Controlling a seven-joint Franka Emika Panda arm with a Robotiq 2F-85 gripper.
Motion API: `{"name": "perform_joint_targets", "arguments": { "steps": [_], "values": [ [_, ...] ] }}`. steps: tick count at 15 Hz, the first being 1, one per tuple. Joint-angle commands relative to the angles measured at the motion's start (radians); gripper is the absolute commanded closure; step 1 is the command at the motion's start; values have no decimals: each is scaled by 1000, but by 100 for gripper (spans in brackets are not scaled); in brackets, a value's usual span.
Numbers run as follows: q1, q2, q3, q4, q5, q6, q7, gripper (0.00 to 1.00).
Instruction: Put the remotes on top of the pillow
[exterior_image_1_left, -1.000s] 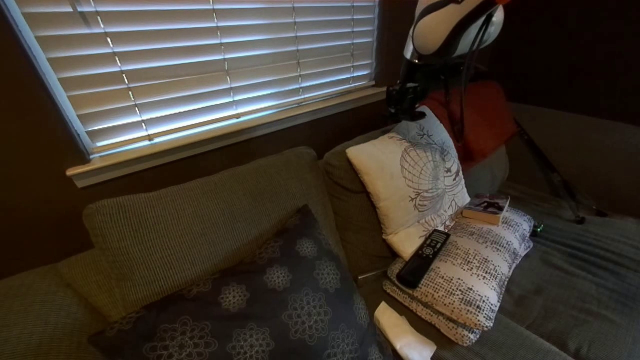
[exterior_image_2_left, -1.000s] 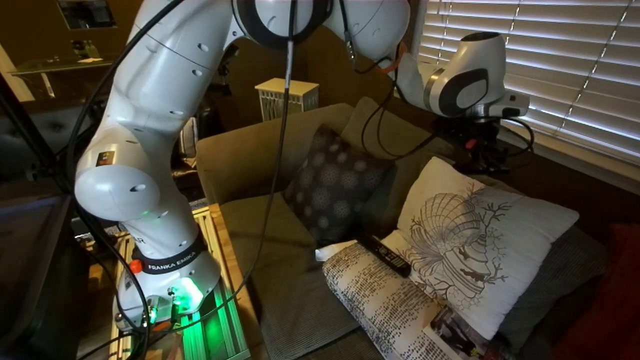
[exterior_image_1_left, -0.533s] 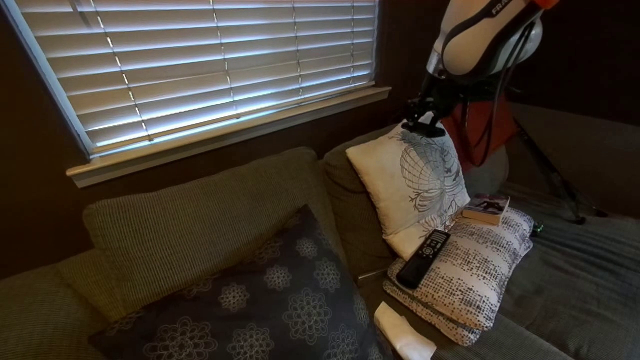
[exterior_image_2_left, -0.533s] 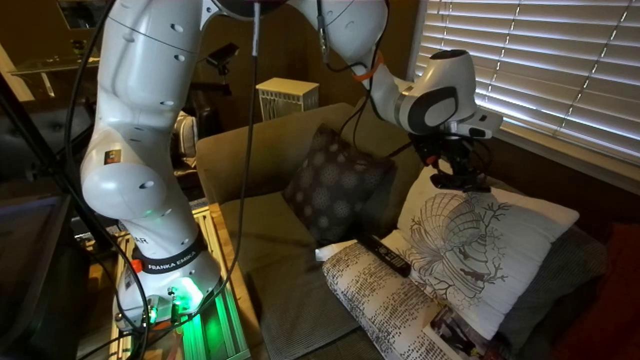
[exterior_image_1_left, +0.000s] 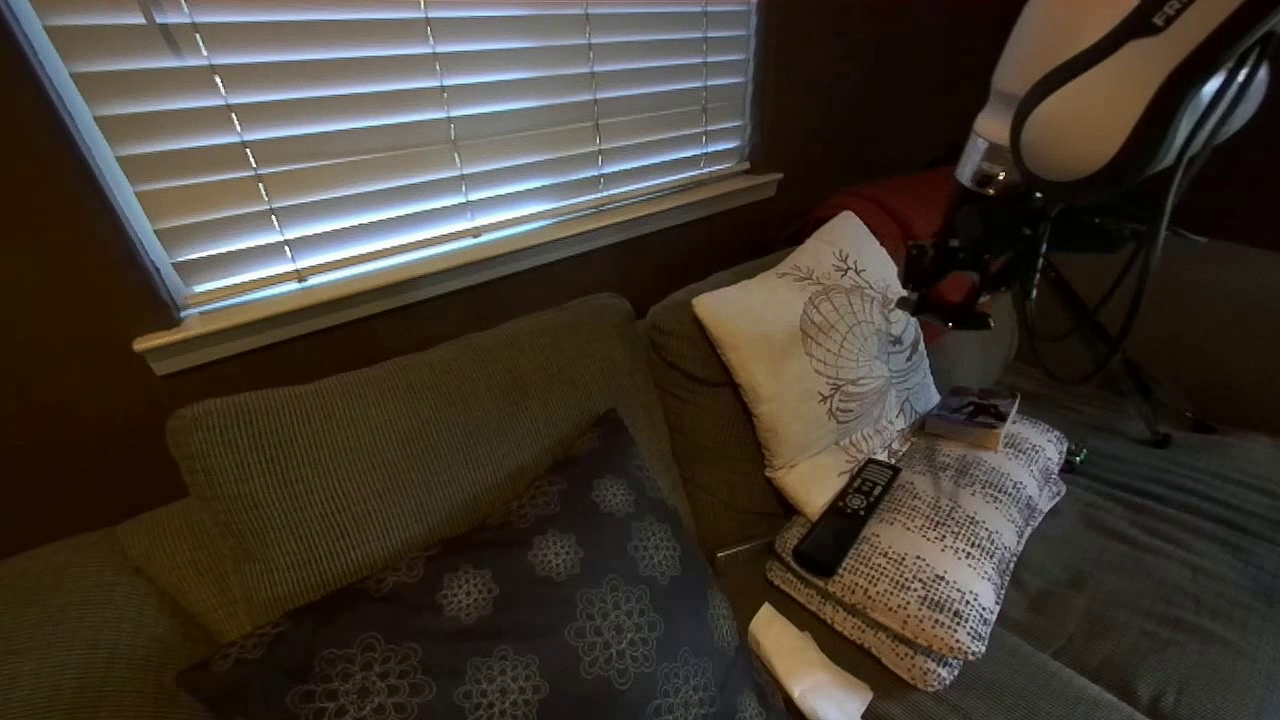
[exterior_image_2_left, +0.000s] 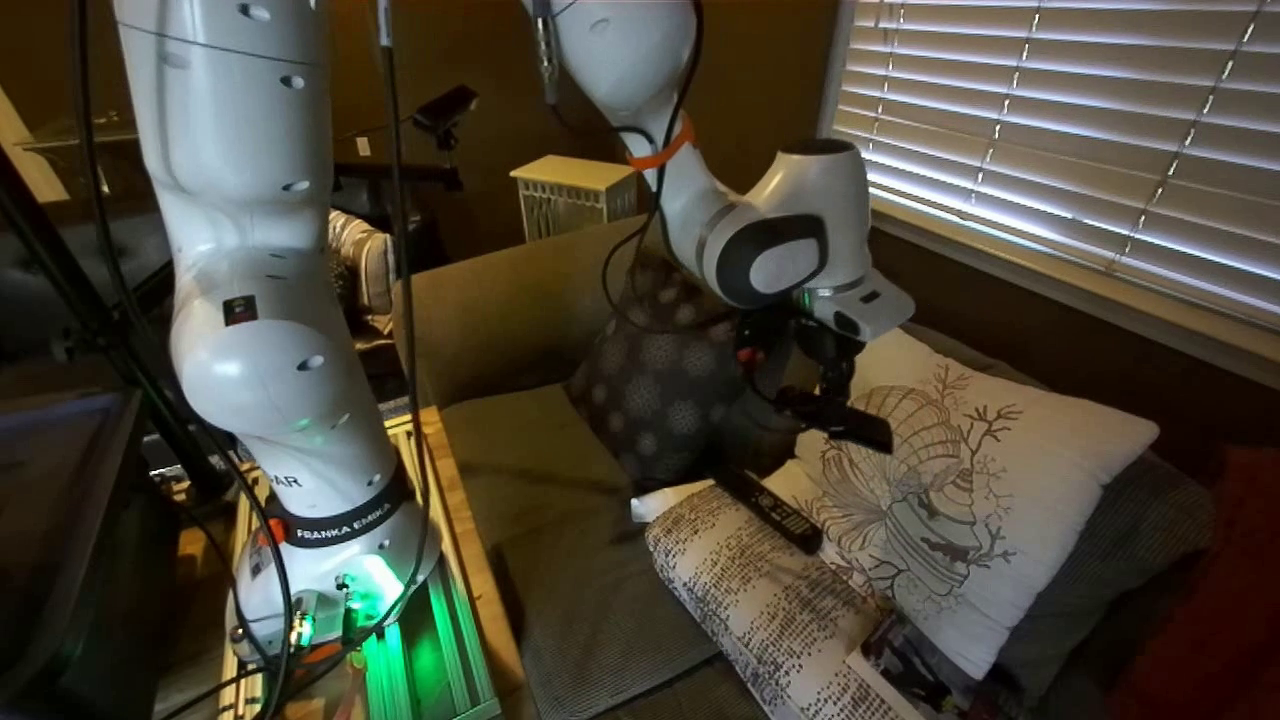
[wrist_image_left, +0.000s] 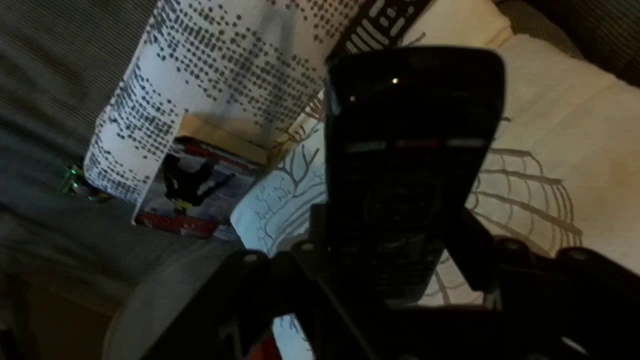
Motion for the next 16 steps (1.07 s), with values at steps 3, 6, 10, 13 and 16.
{"name": "perform_joint_targets", "arguments": {
  "steps": [3, 6, 10, 13, 16],
  "values": [
    [38, -116, -70, -204, -25, 103, 210, 65],
    [63, -96, -118, -191, -29, 71, 345, 65],
    [27, -71, -100, -174, -32, 67, 395, 40],
    [40, -70, -115, -170, -38, 56, 450, 40],
    [42, -70, -116, -170, -39, 54, 457, 40]
  ]
}}
